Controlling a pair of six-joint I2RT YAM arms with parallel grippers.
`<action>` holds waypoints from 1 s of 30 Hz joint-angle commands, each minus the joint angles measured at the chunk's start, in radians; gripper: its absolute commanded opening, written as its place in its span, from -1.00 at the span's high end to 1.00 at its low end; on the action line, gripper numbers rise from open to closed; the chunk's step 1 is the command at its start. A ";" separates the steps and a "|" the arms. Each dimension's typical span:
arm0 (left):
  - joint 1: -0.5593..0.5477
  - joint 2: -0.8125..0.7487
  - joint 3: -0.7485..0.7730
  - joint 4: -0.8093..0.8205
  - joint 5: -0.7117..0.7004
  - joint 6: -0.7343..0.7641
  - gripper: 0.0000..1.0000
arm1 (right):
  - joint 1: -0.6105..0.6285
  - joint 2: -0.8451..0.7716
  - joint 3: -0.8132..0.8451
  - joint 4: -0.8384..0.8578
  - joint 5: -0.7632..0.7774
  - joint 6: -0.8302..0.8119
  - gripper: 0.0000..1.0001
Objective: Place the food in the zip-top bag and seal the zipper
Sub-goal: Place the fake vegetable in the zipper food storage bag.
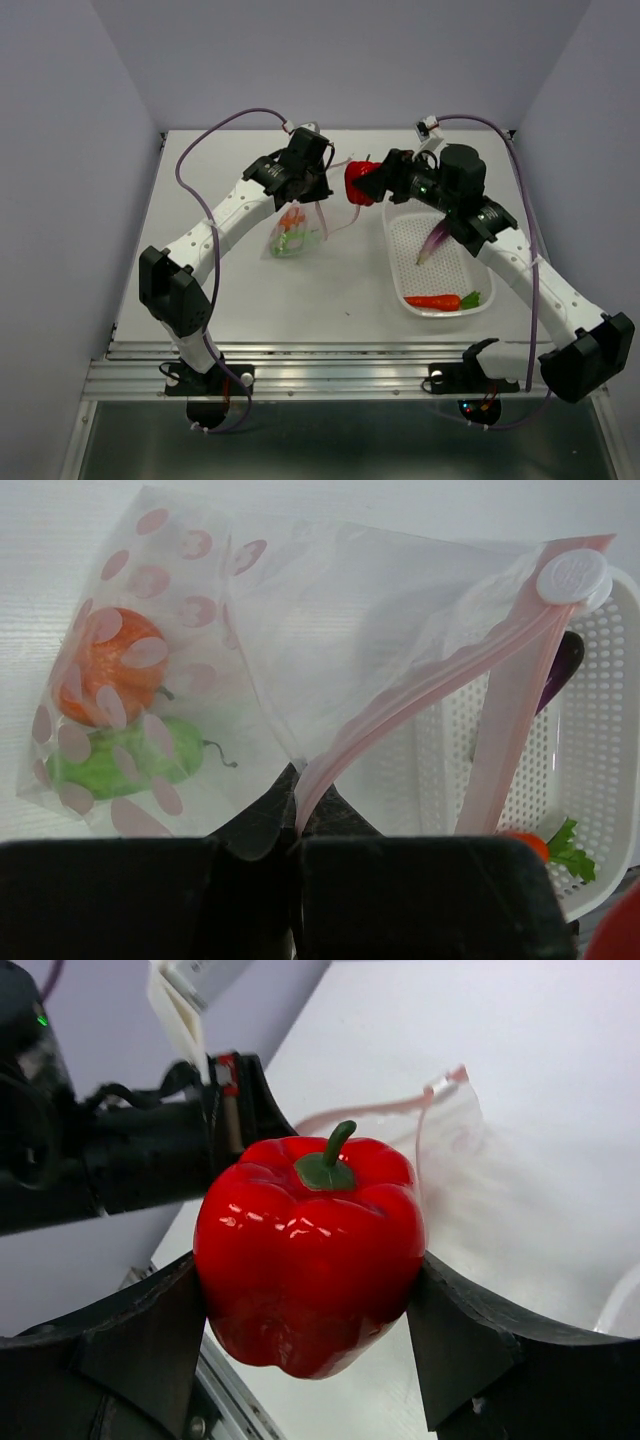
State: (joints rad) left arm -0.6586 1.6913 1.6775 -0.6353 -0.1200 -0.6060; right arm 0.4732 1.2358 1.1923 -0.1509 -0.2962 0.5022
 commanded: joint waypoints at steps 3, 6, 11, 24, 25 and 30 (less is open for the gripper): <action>0.007 0.001 0.050 -0.017 -0.006 0.008 1.00 | 0.051 0.062 0.079 0.140 -0.075 -0.001 0.29; 0.007 -0.002 0.053 -0.018 -0.010 0.003 1.00 | 0.064 0.105 0.081 0.126 -0.055 0.004 0.30; 0.007 0.001 0.076 -0.047 -0.015 -0.012 1.00 | 0.084 0.126 0.017 0.140 0.038 0.047 0.31; 0.005 -0.033 0.040 -0.035 -0.033 -0.051 1.00 | 0.159 0.188 -0.002 0.064 0.146 0.039 0.22; 0.007 -0.032 0.045 -0.038 -0.029 -0.052 1.00 | 0.168 0.198 0.016 0.032 0.167 0.041 0.09; 0.005 -0.051 0.033 -0.038 -0.029 -0.058 1.00 | 0.168 0.235 0.053 -0.024 0.267 0.059 -0.16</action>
State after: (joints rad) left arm -0.6468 1.7004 1.6951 -0.6910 -0.1467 -0.6498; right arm 0.6308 1.4471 1.1870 -0.1337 -0.1146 0.5468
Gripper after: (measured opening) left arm 0.094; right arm 0.758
